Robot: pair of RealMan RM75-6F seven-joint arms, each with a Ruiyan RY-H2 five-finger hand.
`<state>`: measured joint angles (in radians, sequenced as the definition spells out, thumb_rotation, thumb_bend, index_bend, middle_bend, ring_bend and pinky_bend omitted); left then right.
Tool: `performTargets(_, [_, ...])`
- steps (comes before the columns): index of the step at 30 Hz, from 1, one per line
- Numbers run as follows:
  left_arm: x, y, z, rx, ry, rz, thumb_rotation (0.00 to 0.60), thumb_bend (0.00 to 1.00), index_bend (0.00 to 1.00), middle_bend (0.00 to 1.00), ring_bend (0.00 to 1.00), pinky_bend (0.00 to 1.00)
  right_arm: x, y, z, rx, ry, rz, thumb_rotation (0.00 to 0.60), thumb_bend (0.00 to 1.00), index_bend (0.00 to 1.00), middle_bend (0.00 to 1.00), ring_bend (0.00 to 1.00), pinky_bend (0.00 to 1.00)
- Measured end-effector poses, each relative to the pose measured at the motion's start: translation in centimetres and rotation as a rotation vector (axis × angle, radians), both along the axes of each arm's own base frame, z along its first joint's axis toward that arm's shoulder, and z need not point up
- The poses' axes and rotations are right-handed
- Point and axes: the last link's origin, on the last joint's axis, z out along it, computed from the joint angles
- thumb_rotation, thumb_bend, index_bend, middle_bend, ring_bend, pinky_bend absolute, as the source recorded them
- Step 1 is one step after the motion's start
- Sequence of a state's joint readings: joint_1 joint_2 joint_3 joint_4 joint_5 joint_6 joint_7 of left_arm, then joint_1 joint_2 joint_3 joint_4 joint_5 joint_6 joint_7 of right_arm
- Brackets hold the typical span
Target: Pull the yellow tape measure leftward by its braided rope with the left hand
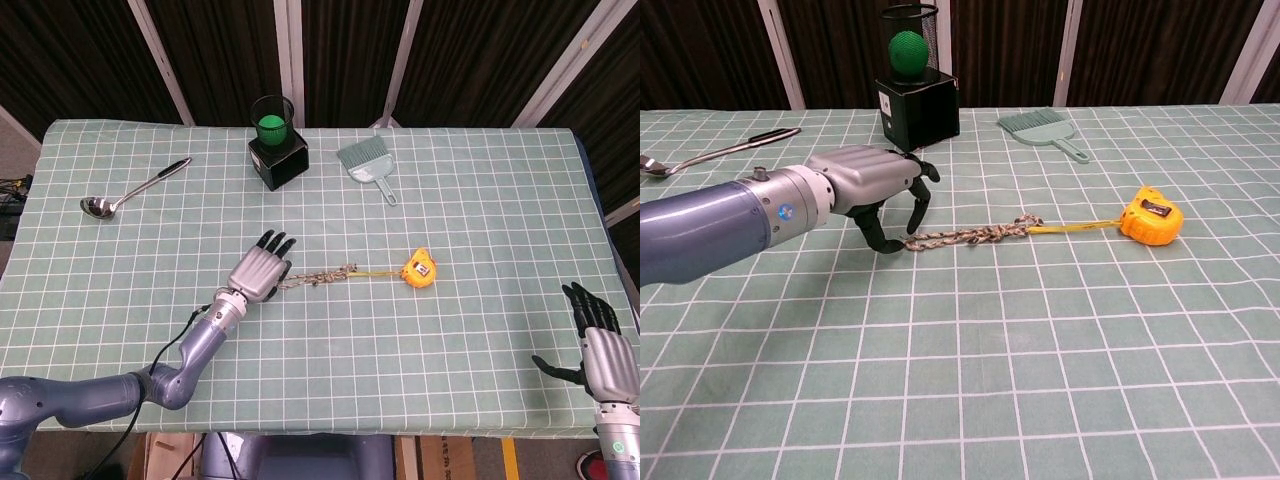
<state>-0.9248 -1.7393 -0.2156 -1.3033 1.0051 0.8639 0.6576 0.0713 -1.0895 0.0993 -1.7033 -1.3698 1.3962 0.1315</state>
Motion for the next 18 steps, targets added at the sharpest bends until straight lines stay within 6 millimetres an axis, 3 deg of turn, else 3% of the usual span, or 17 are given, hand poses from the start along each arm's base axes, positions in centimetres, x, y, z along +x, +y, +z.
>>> performTargets(18, [-0.03, 0.10, -0.69, -0.004, 0.011, 0.009, 0.600, 0.45, 0.54, 0.07, 0.00, 0.00, -0.02, -0.02, 0.05, -0.002, -0.008, -0.004, 0.600, 0.12, 0.00, 0.00, 0.00, 0.00])
